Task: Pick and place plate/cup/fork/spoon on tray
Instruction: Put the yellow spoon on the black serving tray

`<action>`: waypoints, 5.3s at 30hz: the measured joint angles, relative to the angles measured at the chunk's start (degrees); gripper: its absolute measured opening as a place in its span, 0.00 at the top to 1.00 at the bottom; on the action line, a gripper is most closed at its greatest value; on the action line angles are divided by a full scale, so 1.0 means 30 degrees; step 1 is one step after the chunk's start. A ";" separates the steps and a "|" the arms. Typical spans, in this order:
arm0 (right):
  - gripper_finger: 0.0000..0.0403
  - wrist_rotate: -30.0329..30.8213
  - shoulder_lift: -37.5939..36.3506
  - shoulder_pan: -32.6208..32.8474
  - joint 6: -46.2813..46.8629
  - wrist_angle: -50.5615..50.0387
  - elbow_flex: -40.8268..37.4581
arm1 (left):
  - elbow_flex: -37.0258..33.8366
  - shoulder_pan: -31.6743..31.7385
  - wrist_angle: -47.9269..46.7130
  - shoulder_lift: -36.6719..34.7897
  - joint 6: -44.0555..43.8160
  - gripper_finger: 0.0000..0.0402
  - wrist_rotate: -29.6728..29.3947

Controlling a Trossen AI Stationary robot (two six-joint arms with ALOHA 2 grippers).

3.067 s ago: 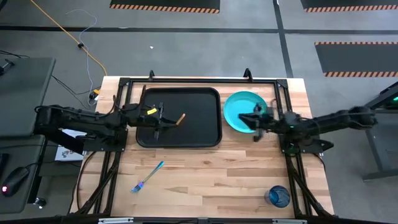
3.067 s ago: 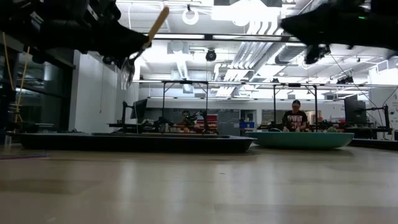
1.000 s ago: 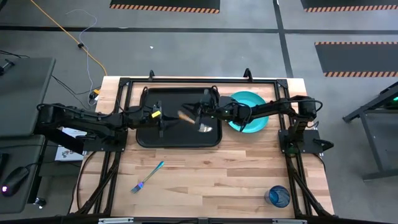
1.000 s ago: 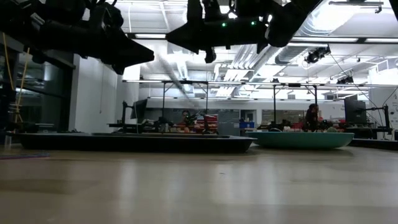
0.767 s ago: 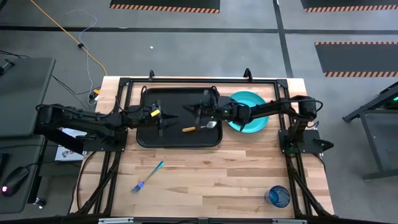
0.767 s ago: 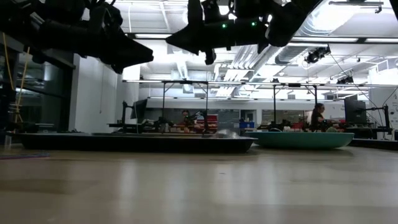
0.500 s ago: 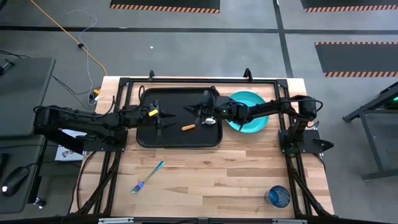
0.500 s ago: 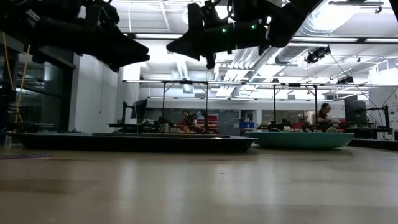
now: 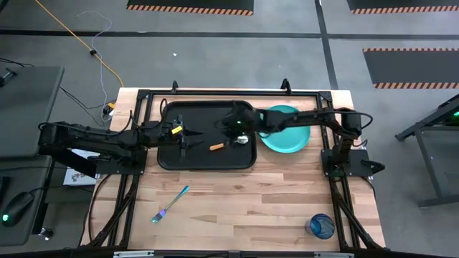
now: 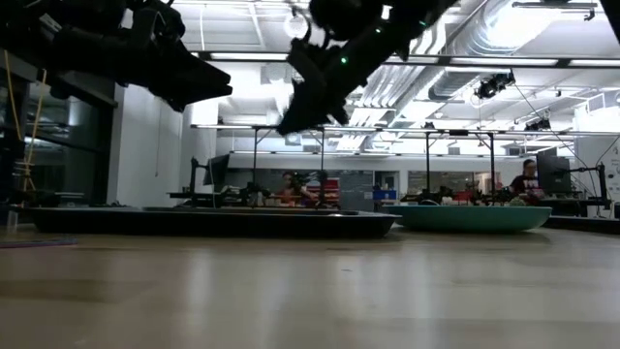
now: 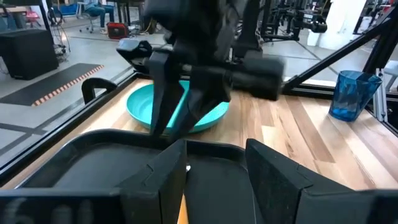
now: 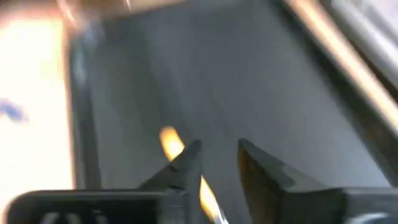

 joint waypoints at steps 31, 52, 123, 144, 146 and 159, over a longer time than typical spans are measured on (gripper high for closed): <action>0.66 0.0813 0.5389 -0.0407 -0.8740 -0.6961 0.2797 | 0.0000 -0.0087 -0.0001 0.0000 0.0000 0.61 0.0066; 0.95 0.1381 0.5235 -0.0446 -0.8781 -0.7454 0.2746 | 0.0000 -0.0087 -0.0001 0.0000 0.0992 0.61 0.0058; 1.00 -0.0262 -0.5523 0.0847 -0.3528 1.5800 -1.0737 | 0.0000 -0.0066 -0.5582 -0.6873 0.1953 0.61 0.0430; 1.00 -0.0224 -0.3576 0.0851 -0.3853 1.9633 -1.0747 | -0.0007 -0.0066 -0.4972 -0.6266 0.2011 0.61 0.0034; 1.00 -0.0235 -0.3576 0.0851 -0.3851 1.9632 -1.0747 | -0.0007 -0.0066 -0.4970 -0.6266 0.2011 0.61 -0.0277; 1.00 -0.0384 -0.3576 0.0851 -0.3850 1.9626 -1.0747 | -0.0007 -0.0066 -0.4977 -0.6266 0.2011 0.61 -0.0436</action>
